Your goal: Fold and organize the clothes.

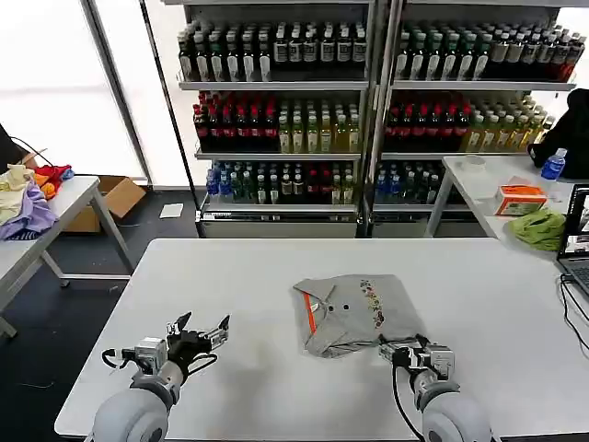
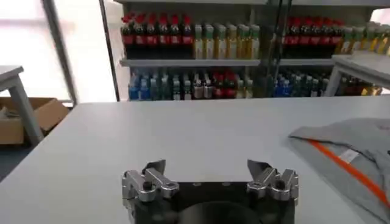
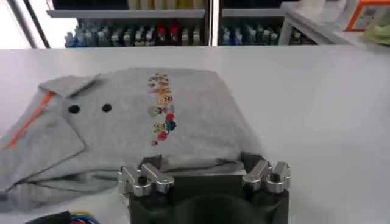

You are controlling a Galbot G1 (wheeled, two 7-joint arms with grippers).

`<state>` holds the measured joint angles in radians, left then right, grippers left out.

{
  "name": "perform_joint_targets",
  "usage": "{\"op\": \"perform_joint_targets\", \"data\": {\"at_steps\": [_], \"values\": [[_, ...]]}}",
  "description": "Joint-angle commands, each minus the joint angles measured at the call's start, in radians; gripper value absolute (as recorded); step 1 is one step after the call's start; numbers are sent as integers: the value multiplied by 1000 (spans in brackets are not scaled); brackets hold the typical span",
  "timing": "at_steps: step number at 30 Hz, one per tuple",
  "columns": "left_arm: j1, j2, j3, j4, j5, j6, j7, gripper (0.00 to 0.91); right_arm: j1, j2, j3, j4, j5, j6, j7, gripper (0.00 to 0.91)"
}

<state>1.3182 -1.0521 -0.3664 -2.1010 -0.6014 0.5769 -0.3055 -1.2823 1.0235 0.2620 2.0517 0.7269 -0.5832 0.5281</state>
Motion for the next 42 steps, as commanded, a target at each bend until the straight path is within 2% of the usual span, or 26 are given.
{"op": "perform_joint_targets", "data": {"at_steps": [1, 12, 28, 33, 35, 36, 39, 42], "values": [[15, -3, 1, -12, 9, 0, 0, 907, 27, 3, -46, 143, -5, -1, -19, 907], [60, 1, -29, -37, 11, 1, 2, 907, 211, 87, -228, -108, -32, -2, -21, 907], [52, -6, -31, -34, 9, 0, 5, 907, 177, 61, -263, -126, -49, -2, -14, 907], [53, -17, -44, -45, 3, -1, 3, 907, 161, 55, -219, -55, -41, -2, -9, 907], [55, -28, -59, -57, 10, -5, 7, 907, 142, 45, -160, 11, -48, 0, -14, 907], [56, -34, -63, -67, 10, -5, 8, 907, 136, 44, -146, 28, -61, 1, -20, 907], [55, -79, -76, -90, 40, -61, 25, 907, 107, 60, -31, 86, -193, 5, -60, 907], [47, -135, -71, -102, 71, -135, 41, 907, 85, 71, 53, 125, -205, 5, -63, 907]]}}
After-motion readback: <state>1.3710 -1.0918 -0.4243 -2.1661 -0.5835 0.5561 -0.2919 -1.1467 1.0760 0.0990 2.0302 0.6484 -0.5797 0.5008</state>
